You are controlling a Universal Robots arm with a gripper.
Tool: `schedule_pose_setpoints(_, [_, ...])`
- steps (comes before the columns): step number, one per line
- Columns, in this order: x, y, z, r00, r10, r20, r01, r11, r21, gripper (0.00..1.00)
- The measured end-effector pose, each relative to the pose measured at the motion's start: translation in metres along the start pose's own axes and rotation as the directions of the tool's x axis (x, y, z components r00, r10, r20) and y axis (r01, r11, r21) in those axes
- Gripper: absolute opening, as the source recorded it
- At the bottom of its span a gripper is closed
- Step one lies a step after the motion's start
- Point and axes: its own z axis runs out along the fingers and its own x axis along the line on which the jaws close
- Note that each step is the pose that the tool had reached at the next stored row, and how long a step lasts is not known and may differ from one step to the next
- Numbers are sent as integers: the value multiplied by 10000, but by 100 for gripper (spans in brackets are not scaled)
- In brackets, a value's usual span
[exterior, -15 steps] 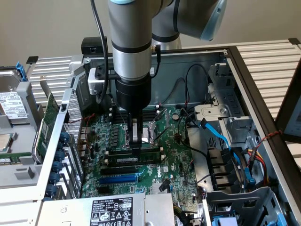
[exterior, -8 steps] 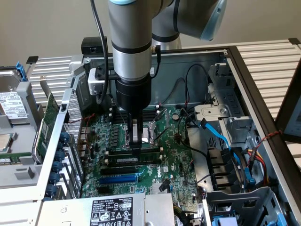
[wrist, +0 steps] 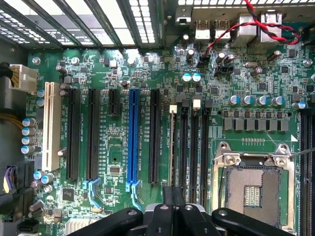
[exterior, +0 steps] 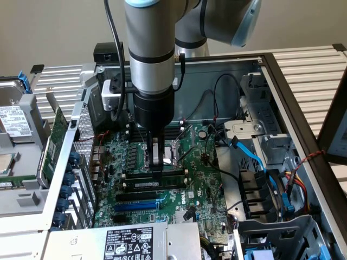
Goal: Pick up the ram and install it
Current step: 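Press down the ram until it locks into place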
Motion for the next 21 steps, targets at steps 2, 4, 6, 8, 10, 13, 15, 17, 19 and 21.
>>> schedule_pose_setpoints(2, [0,0,0,10000,0,1,0,10000,-1,10])
schedule_pose_setpoints(4, [1,1,-15,10000,1,14,-1,10000,5,10])
schedule_pose_setpoints(6, [6,4,-96,10000,2,8,-2,10000,-1,10])
schedule_pose_setpoints(8, [13,6,-179,10000,0,6,0,10000,-8,10])
schedule_pose_setpoints(10, [17,7,-229,10000,1,3,-1,10000,-11,10])
schedule_pose_setpoints(13, [18,7,-246,10000,0,15,0,10000,-11,10])
schedule_pose_setpoints(15, [19,7,-248,10000,-1,48,1,10000,-14,10])
schedule_pose_setpoints(17, [19,7,-247,9999,102,54,-102,9999,-23,10])
schedule_pose_setpoints(19, [18,6,-247,9980,630,68,-629,9980,-52,10])
schedule_pose_setpoints(21, [19,7,-248,9956,929,74,-929,9957,-71,10])
